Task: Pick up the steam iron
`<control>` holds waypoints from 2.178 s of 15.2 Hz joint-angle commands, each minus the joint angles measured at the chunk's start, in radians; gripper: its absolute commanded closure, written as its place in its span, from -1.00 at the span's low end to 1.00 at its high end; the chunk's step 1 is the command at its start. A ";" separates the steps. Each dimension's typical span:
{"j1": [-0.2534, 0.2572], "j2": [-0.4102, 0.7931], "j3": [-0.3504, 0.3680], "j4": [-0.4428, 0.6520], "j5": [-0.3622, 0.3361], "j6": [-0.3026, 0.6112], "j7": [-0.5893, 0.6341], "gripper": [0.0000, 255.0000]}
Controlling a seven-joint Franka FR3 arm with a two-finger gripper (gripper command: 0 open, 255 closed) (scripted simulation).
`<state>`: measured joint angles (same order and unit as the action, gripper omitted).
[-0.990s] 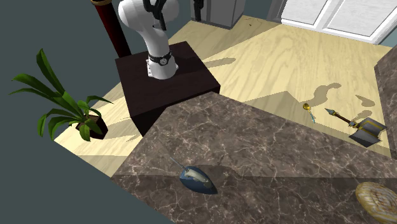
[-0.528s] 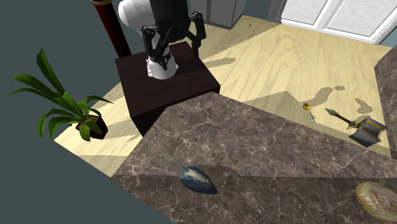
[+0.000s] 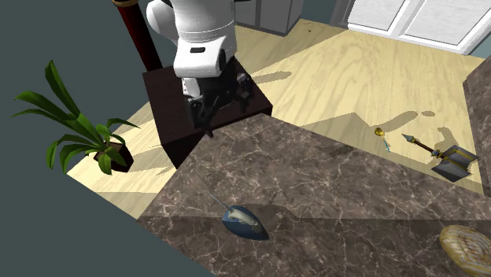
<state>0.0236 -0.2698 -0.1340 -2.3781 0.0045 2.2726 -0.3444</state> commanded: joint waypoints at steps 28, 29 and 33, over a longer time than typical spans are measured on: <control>-0.046 0.754 0.012 0.364 0.127 0.361 -0.427 1.00; -0.046 0.754 0.012 0.365 0.127 0.361 -0.427 1.00; -0.046 0.754 0.012 0.365 0.127 0.362 -0.427 1.00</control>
<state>-0.0226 0.4836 -0.1218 -2.0132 0.1314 2.6337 -0.7714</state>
